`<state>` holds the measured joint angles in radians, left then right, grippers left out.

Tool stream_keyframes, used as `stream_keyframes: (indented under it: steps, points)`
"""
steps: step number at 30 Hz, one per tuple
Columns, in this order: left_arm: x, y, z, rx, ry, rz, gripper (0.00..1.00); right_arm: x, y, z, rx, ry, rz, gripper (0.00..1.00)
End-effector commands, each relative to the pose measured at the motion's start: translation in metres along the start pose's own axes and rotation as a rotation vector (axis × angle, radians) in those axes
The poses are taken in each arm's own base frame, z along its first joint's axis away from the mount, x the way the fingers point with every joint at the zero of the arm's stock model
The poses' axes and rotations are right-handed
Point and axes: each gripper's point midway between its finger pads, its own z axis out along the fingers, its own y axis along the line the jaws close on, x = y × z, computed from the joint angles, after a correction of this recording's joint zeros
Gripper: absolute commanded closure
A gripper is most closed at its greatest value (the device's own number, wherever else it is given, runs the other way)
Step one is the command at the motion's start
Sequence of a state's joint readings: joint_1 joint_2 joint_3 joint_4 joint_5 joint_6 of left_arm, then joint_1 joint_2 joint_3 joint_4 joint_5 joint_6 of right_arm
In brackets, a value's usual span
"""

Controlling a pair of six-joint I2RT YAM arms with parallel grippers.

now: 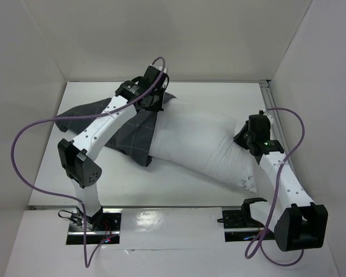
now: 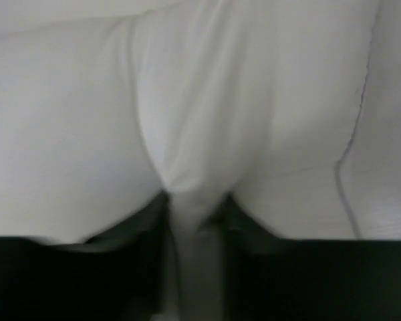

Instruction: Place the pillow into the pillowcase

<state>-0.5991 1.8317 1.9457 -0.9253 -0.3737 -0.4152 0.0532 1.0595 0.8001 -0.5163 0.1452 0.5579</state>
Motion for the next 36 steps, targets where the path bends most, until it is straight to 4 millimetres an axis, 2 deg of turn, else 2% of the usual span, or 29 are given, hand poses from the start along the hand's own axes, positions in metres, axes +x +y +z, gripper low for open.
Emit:
stream_keyframes:
  steps: [1, 2, 3, 4, 5, 6, 8, 9, 12, 14, 16, 17, 18, 19, 20, 21, 22, 25, 26, 27, 28, 29, 30, 31, 32, 33, 34, 35, 36]
  points:
    - [-0.019, -0.072, -0.038, 0.352, -0.028, 0.035, 1.0, 0.03, 0.078, -0.014, -0.393, 0.117, 0.013, 0.8]
    - [-0.033, -0.086, -0.053, 0.424, -0.061, 0.035, 1.0, 0.027, 0.089, -0.016, -0.43, 0.113, 0.02, 0.93]
    - [-0.03, -0.113, -0.058, 0.542, -0.037, 0.053, 1.0, 0.022, 0.108, -0.022, -0.49, 0.096, 0.01, 1.0]
    - [-0.039, -0.126, -0.064, 0.607, -0.054, 0.038, 1.0, 0.017, 0.116, -0.025, -0.503, 0.086, 0.001, 1.0]
    - [-0.056, -0.137, -0.081, 0.68, -0.097, 0.029, 1.0, 0.008, 0.125, -0.03, -0.515, 0.059, -0.017, 1.0]
    - [-0.062, -0.152, -0.094, 0.781, -0.094, 0.027, 1.0, -0.018, 0.147, -0.046, -0.552, -0.013, -0.034, 1.0]
    - [-0.086, -0.175, -0.109, 0.902, -0.128, -0.02, 1.0, -0.047, 0.162, -0.062, -0.576, -0.094, -0.066, 1.0]
    - [-0.087, -0.187, -0.121, 0.995, -0.117, -0.012, 1.0, -0.069, 0.178, -0.083, -0.607, -0.14, -0.076, 1.0]
    - [-0.095, -0.193, -0.116, 1.055, -0.111, -0.063, 1.0, -0.089, 0.197, -0.125, -0.68, -0.224, -0.1, 1.0]
    - [-0.085, -0.194, -0.104, 1.043, -0.077, -0.067, 1.0, -0.076, 0.205, -0.141, -0.713, -0.211, -0.098, 1.0]
    - [-0.061, -0.195, -0.079, 1.007, 0.006, -0.06, 1.0, -0.043, 0.201, -0.136, -0.699, -0.169, -0.082, 1.0]
    - [-0.037, -0.196, -0.057, 0.958, 0.074, -0.058, 1.0, -0.029, 0.196, -0.128, -0.672, -0.147, -0.073, 1.0]
    - [-0.029, -0.19, -0.041, 0.892, 0.087, -0.058, 1.0, -0.002, 0.182, -0.11, -0.604, -0.104, -0.082, 1.0]
    - [-0.016, -0.183, -0.028, 0.846, 0.115, -0.036, 1.0, 0.013, 0.174, -0.1, -0.566, -0.07, -0.061, 1.0]
    - [-0.005, -0.179, -0.014, 0.803, 0.145, -0.03, 1.0, 0.023, 0.167, -0.094, -0.54, -0.059, -0.048, 1.0]
    - [0.001, -0.174, -0.007, 0.766, 0.157, -0.02, 1.0, 0.036, 0.149, -0.081, -0.476, -0.053, -0.046, 1.0]
    - [0.003, -0.167, -0.001, 0.723, 0.15, 0.0, 1.0, 0.041, 0.143, -0.077, -0.458, -0.049, -0.037, 1.0]
    - [-0.008, -0.154, -0.004, 0.653, 0.105, 0.043, 0.63, 0.024, 0.132, -0.071, -0.435, -0.109, -0.044, 1.0]
    - [-0.016, -0.147, -0.017, 0.639, 0.072, 0.05, 0.51, 0.013, 0.133, -0.071, -0.427, -0.138, -0.049, 1.0]
    - [-0.026, -0.141, -0.027, 0.626, 0.033, 0.055, 0.28, 0.002, 0.137, -0.069, -0.413, -0.15, -0.061, 1.0]
    - [-0.034, -0.13, -0.03, 0.569, -0.004, 0.057, 0.21, -0.007, 0.13, -0.064, -0.374, -0.158, -0.069, 0.96]
    - [-0.045, -0.116, -0.051, 0.542, -0.06, 0.059, 0.16, -0.013, 0.127, -0.06, -0.348, -0.163, -0.102, 0.76]
    - [-0.049, -0.105, -0.061, 0.508, -0.086, 0.053, 0.13, -0.018, 0.127, -0.057, -0.336, -0.156, -0.116, 0.5]
    - [-0.056, -0.086, -0.067, 0.422, -0.13, 0.038, 0.12, -0.027, 0.125, -0.055, -0.308, -0.147, -0.124, 0.13]
    - [-0.057, -0.072, -0.076, 0.374, -0.156, 0.029, 0.12, -0.031, 0.124, -0.055, -0.294, -0.145, -0.132, 0.04]
    - [-0.053, -0.052, -0.095, 0.337, -0.196, 0.016, 0.14, -0.038, 0.124, -0.059, -0.284, -0.161, -0.148, 0.0]
    - [-0.051, -0.038, -0.102, 0.294, -0.222, -0.004, 0.17, -0.052, 0.124, -0.063, -0.266, -0.192, -0.147, 0.0]
    - [-0.054, -0.02, -0.106, 0.222, -0.275, -0.028, 0.2, -0.056, 0.12, -0.067, -0.245, -0.197, -0.156, 0.0]
    - [-0.047, -0.008, -0.108, 0.195, -0.288, -0.039, 0.17, -0.063, 0.12, -0.071, -0.233, -0.215, -0.163, 0.0]
